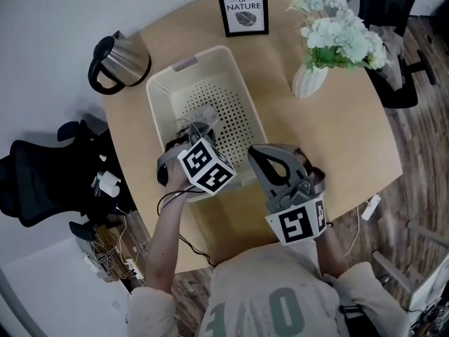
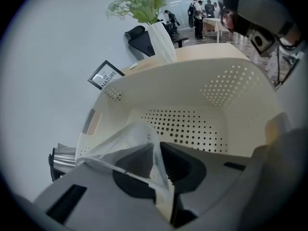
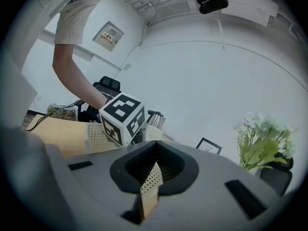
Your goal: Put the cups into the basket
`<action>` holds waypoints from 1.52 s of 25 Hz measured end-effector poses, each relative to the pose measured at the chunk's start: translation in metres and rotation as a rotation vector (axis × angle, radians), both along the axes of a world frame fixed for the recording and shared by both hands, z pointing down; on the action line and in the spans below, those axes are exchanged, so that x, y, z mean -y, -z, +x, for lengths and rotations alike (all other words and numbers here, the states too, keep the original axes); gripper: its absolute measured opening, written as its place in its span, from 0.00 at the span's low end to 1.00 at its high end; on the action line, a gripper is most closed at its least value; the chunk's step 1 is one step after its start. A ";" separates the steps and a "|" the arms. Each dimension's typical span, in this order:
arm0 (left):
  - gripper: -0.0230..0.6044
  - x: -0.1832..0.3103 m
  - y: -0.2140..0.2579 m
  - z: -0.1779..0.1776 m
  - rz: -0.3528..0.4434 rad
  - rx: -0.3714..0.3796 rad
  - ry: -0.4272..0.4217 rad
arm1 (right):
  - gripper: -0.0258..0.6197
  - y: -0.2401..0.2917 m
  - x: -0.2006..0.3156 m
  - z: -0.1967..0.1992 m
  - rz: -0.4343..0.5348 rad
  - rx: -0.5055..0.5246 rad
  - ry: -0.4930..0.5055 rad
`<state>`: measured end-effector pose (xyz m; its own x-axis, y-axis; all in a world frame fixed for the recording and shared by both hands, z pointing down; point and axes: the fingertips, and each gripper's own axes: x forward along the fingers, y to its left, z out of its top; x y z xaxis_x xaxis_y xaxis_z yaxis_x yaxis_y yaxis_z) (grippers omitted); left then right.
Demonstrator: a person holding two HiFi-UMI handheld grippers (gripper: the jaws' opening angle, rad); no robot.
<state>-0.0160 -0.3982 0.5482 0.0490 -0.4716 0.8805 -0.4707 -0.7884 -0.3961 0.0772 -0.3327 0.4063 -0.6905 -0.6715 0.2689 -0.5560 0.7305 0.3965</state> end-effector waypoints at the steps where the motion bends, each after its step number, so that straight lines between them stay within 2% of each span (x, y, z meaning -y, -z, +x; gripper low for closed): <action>1: 0.11 0.001 -0.004 0.000 -0.012 0.020 -0.013 | 0.04 -0.001 0.001 0.001 -0.002 0.000 -0.002; 9: 0.11 -0.003 -0.041 -0.004 -0.143 0.194 -0.147 | 0.04 -0.007 0.010 0.009 -0.012 -0.007 -0.022; 15: 0.11 -0.011 -0.062 -0.011 -0.209 0.343 -0.272 | 0.04 -0.013 0.012 0.013 -0.028 -0.012 -0.032; 19: 0.11 -0.016 -0.071 -0.014 -0.227 0.398 -0.323 | 0.04 -0.016 0.012 0.010 -0.034 -0.013 -0.028; 25: 0.16 -0.007 -0.068 -0.011 -0.171 0.415 -0.346 | 0.04 -0.019 0.011 0.006 -0.041 -0.010 -0.020; 33: 0.25 0.007 -0.053 0.000 -0.044 0.369 -0.322 | 0.04 -0.017 0.008 0.002 -0.042 -0.005 -0.012; 38: 0.25 0.008 -0.041 0.004 -0.013 0.325 -0.291 | 0.04 -0.013 0.006 0.001 -0.035 -0.004 -0.008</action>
